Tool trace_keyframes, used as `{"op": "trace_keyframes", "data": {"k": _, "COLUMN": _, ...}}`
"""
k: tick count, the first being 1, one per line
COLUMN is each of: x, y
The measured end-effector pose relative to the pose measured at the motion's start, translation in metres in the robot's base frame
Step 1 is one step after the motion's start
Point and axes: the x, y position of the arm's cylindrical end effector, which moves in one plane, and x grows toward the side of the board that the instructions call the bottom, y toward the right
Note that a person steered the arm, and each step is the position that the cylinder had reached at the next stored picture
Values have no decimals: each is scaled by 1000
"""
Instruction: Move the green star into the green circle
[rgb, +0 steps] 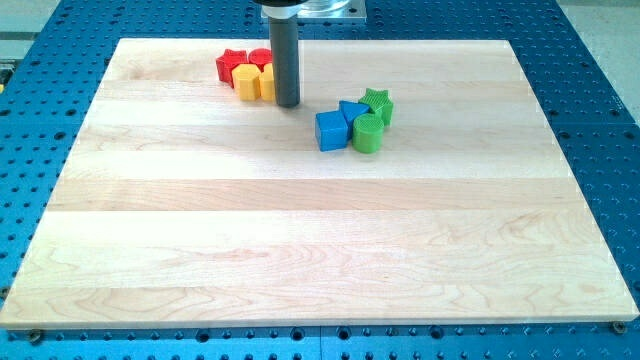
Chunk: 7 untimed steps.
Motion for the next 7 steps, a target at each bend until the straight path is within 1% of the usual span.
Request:
{"op": "trace_keyframes", "data": {"k": 1, "x": 0, "y": 9}}
{"op": "trace_keyframes", "data": {"k": 2, "x": -3, "y": 29}}
{"op": "trace_keyframes", "data": {"k": 3, "x": -19, "y": 72}}
{"op": "trace_keyframes", "data": {"k": 5, "x": -1, "y": 117}}
{"op": "trace_keyframes", "data": {"k": 7, "x": 3, "y": 131}}
